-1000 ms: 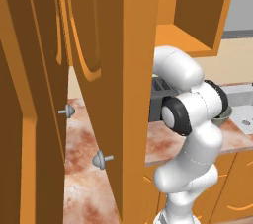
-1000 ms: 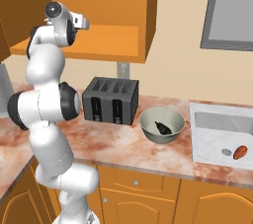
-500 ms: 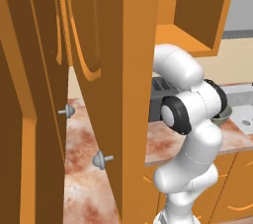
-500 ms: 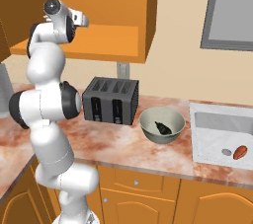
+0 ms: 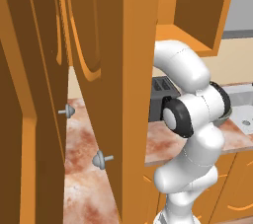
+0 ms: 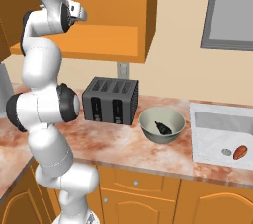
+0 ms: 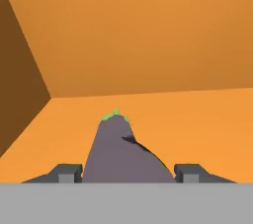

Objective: Pick the eggplants from the cabinet and place them in one bowl. Pick the sweet potato from the sink and place it in the other bowl.

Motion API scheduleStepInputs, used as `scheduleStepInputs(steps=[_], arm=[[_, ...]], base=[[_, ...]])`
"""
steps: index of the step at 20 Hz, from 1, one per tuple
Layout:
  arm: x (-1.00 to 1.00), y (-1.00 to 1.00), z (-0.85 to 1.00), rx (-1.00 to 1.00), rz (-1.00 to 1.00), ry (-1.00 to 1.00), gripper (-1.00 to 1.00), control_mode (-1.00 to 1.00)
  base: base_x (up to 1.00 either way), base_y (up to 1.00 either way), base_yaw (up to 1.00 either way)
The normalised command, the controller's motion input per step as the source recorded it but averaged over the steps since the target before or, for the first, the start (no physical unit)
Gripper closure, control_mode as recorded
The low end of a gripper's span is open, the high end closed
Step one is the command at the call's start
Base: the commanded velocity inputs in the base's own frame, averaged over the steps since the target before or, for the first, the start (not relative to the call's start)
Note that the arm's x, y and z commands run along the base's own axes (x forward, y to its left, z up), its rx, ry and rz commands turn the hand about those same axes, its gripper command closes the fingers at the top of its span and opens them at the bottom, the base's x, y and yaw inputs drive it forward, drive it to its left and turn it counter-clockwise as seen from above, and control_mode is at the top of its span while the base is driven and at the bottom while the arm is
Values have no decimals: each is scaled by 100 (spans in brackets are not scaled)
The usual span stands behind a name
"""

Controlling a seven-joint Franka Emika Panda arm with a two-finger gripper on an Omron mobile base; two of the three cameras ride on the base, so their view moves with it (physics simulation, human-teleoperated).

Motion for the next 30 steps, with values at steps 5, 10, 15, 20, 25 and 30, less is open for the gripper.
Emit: scheduleStepInputs(steps=[5,10,15,20,25,30], arm=[[-98,-43,14,2,0,0,100,-100],[-100,-42,3,5,0,-4,100,-100],[-100,-38,9,5,0,-3,100,-100],[-100,-27,29,1,0,5,100,-100],[-97,-17,38,0,0,18,100,-100],[-100,-27,13,0,0,15,100,-100]], base=[[0,0,0],[0,0,0],[0,0,0],[0,0,0],[0,0,0],[0,0,0]])
